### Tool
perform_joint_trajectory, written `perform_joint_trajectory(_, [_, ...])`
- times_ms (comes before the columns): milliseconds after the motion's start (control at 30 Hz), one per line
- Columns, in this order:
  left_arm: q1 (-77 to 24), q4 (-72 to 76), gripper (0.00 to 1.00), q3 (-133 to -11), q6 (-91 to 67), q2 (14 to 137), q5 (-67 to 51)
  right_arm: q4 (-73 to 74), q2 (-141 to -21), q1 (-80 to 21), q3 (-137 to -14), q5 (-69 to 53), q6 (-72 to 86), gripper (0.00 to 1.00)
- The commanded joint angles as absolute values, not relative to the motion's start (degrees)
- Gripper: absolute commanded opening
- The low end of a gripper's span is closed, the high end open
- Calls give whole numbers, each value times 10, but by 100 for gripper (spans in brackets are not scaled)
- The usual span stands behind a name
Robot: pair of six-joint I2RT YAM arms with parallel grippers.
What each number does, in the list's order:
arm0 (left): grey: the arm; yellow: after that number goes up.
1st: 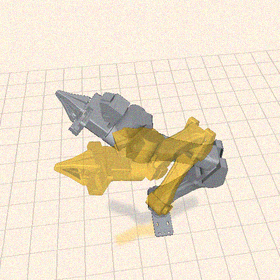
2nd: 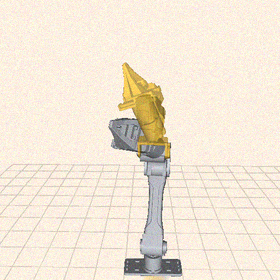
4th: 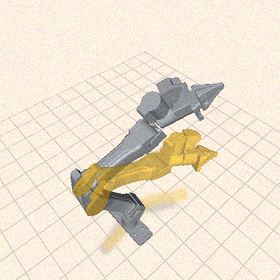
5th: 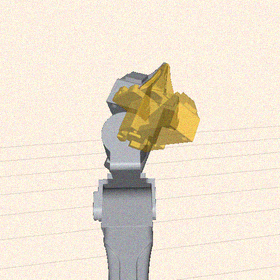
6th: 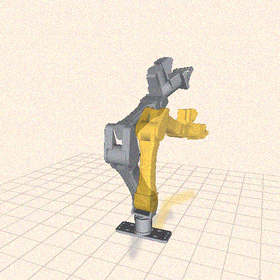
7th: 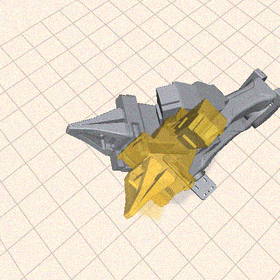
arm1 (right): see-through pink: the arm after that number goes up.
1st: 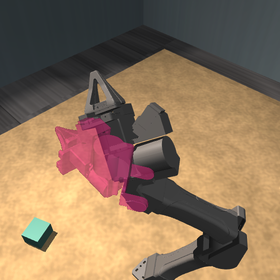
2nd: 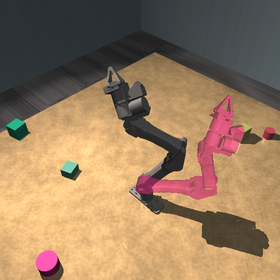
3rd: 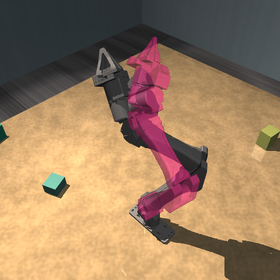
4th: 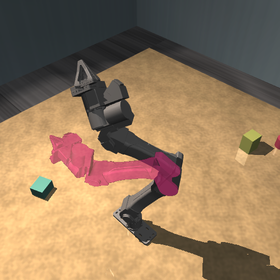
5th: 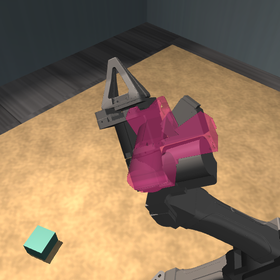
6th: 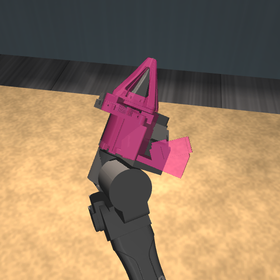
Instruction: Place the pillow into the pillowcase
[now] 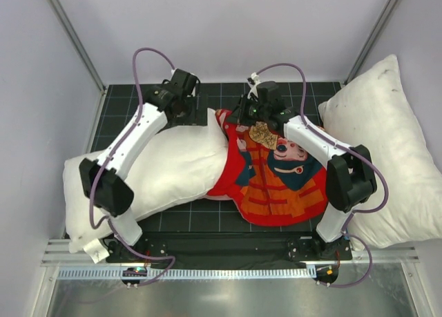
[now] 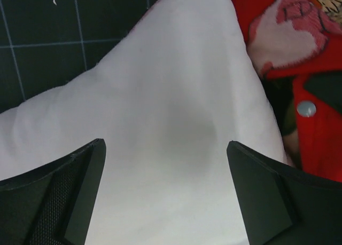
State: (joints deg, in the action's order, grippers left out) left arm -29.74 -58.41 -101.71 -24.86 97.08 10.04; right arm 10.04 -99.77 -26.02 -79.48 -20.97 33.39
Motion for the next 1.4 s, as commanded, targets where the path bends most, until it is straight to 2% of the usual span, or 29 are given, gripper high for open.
perform_joint_trajectory(0, [-271,-572,100,-1059,-258,1046,97,51,-988,-260,-802,-211,340,8])
perform_joint_trajectory(167, [-230,-569,100,-1142,-278,1156,51,58,-988,-260,-798,-206,339,8])
perform_joint_trajectory(233, [-229,-574,88,-1138,-273,1190,-41,67,-989,-261,-799,-195,335,8])
perform_joint_trajectory(267, [-235,-550,68,-1116,-272,1187,-66,73,-991,-261,-802,-190,333,8])
perform_joint_trajectory(333, [-253,-483,54,-986,-279,1128,-101,94,-1000,-260,-815,-174,327,8])
perform_joint_trajectory(467, [-294,-354,45,-786,-301,995,-128,134,-1018,-260,-840,-151,322,8])
perform_joint_trajectory(600, [-311,-297,41,-674,-309,906,-154,150,-1025,-260,-853,-143,318,8])
perform_joint_trajectory(700, [-327,-284,40,-635,-301,873,-165,162,-1037,-259,-875,-141,317,8])
perform_joint_trajectory(933, [-373,-248,36,-601,-306,905,-183,149,-1062,-261,-916,-164,332,9])
perform_joint_trajectory(1100, [-420,-228,35,-602,-316,901,-164,205,-1104,-261,-991,-149,322,13])
perform_joint_trajectory(1233, [-439,-240,35,-586,-325,871,-112,254,-1126,-261,-1028,-89,302,14])
perform_joint_trajectory(1367, [-453,-241,33,-554,-330,825,-77,266,-1112,-260,-1010,-34,284,14])
